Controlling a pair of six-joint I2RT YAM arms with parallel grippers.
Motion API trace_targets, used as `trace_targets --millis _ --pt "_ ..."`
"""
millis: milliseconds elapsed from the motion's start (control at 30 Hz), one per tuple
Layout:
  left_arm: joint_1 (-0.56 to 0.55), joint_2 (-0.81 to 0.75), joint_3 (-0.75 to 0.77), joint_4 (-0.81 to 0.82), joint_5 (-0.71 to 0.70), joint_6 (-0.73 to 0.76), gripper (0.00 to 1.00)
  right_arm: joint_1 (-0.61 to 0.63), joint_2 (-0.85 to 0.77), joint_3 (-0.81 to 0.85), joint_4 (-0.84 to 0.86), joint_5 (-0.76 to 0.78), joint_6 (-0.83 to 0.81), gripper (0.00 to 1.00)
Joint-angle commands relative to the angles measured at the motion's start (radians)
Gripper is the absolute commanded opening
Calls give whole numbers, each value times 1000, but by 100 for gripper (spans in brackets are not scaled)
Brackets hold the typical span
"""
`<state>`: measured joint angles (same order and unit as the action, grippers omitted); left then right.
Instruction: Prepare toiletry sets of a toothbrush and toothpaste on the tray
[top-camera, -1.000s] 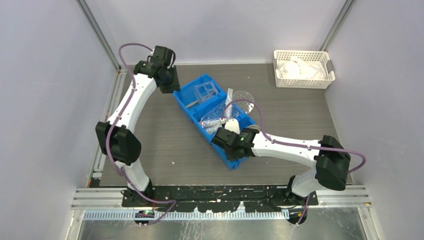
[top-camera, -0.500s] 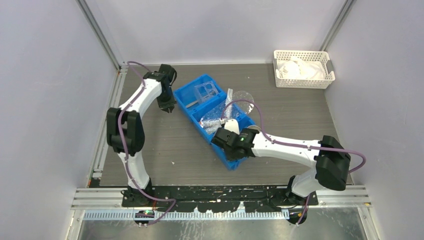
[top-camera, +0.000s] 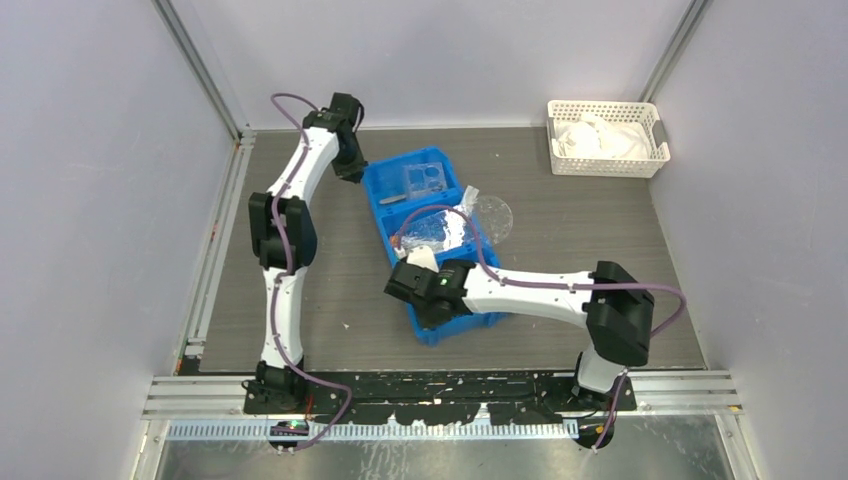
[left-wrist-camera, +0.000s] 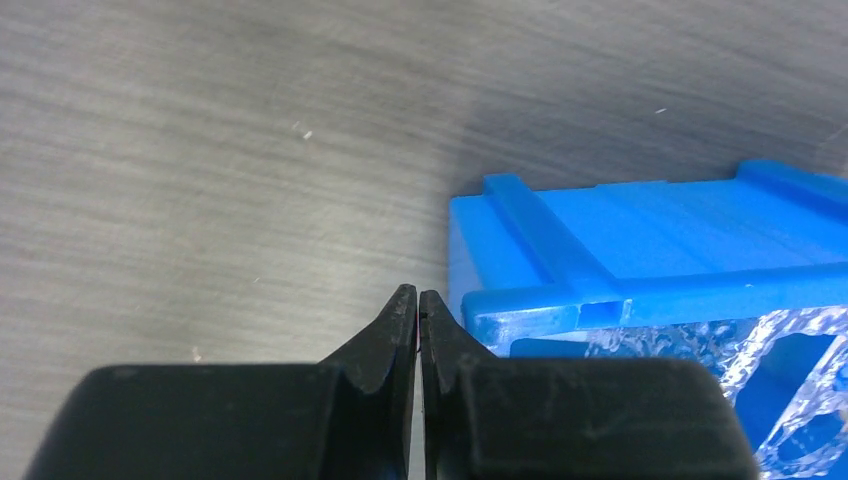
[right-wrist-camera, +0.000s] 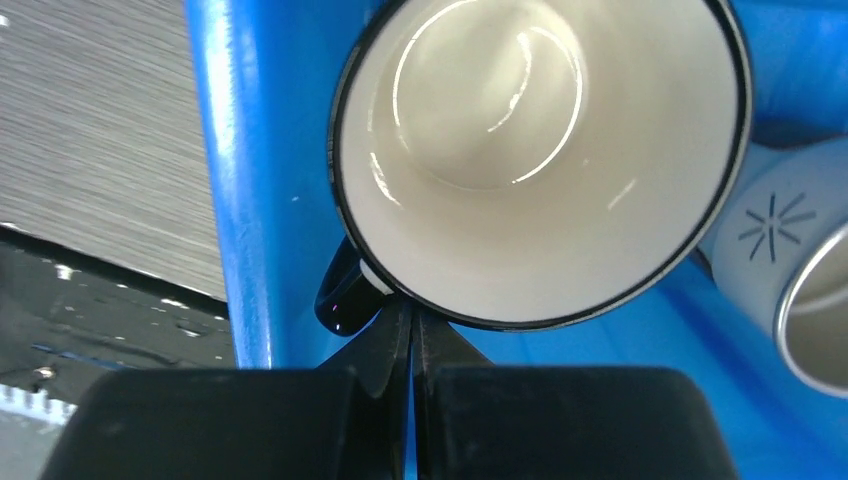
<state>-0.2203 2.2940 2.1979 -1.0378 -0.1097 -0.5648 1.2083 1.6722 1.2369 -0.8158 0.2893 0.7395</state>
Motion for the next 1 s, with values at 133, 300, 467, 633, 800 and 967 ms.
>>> trace_targets --millis 133,300,467,633,800,967 --pt "-94 160 243 -9 187 7 7 13 182 189 107 -118 -104 1" --pt "-136 226 301 30 269 1 7 12 251 261 154 -151 -137 1" --pt "-166 245 327 76 368 14 7 7 302 309 220 -172 -183 1" --pt "-181 229 330 127 483 46 8 -29 342 312 310 -211 -201 1" --pt "-189 217 329 181 588 51 8 -106 370 309 379 -236 -206 1" --pt "-172 185 318 211 549 61 9 -188 385 337 408 -249 -242 1"
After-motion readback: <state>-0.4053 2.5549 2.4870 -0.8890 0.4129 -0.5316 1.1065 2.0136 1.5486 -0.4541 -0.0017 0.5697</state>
